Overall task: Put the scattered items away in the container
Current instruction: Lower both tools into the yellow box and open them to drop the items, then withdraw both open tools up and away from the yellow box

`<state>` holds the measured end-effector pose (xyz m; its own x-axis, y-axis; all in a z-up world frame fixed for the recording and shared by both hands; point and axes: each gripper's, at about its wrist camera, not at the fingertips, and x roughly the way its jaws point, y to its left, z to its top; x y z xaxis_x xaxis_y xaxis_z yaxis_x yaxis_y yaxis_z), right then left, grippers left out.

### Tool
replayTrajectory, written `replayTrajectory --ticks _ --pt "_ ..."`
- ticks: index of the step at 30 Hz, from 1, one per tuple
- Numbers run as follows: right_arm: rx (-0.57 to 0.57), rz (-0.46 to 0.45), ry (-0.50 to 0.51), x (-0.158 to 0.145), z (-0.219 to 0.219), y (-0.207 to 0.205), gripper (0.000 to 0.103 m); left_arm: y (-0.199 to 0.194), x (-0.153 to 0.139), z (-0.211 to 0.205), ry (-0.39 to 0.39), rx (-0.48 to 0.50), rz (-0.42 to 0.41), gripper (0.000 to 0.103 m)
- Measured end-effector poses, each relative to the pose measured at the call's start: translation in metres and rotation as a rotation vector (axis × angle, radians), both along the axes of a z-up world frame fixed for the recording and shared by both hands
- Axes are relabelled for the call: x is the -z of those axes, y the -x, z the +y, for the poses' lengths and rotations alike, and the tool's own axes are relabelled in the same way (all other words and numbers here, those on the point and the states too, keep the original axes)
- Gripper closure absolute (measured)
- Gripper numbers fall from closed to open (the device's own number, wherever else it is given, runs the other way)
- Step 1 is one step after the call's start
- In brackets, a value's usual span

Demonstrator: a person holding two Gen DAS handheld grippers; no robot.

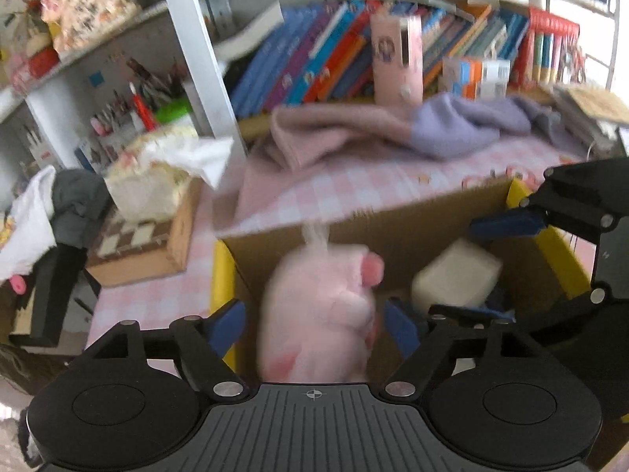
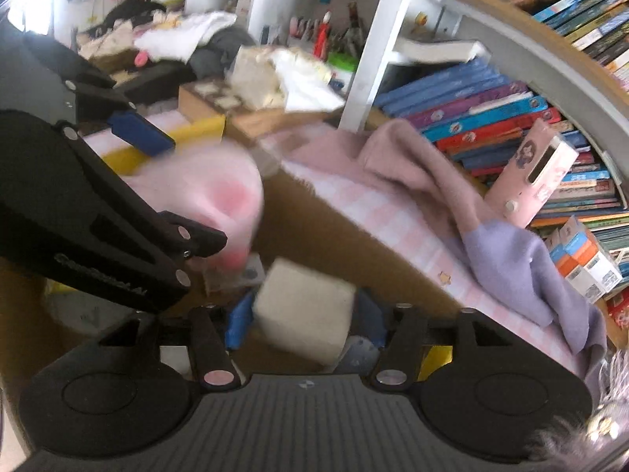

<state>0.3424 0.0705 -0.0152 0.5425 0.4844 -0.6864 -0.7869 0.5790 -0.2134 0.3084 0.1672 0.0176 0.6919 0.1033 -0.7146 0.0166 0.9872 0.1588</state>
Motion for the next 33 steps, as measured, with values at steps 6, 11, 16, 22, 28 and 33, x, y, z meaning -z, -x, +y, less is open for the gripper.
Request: replayTrajectory --ticks 6,11,16,22,28,33 --pt "0.028 -0.046 -0.065 -0.021 -0.012 0.013 0.042 0.028 -0.032 -0.002 0.01 -0.022 -0.126 0.022" --pt "0.065 -0.082 -0.132 -0.042 -0.03 0.039 0.041 0.068 -0.055 -0.012 0.035 -0.019 -0.22 0.017" --pt "0.091 -0.106 -0.183 -0.058 -0.045 0.073 0.041 0.113 -0.067 -0.025 0.036 -0.016 -0.286 0.015" --pt "0.123 -0.145 -0.232 -0.075 -0.066 0.123 0.041 0.162 -0.072 -0.036 0.066 -0.023 -0.322 0.014" --pt "0.197 -0.191 -0.297 -0.089 -0.096 0.17 0.041 0.213 -0.076 -0.044 0.106 -0.067 -0.381 0.01" --pt "0.27 -0.209 -0.343 -0.095 -0.125 0.206 0.041 0.248 -0.074 -0.048 0.137 -0.104 -0.403 0.01"
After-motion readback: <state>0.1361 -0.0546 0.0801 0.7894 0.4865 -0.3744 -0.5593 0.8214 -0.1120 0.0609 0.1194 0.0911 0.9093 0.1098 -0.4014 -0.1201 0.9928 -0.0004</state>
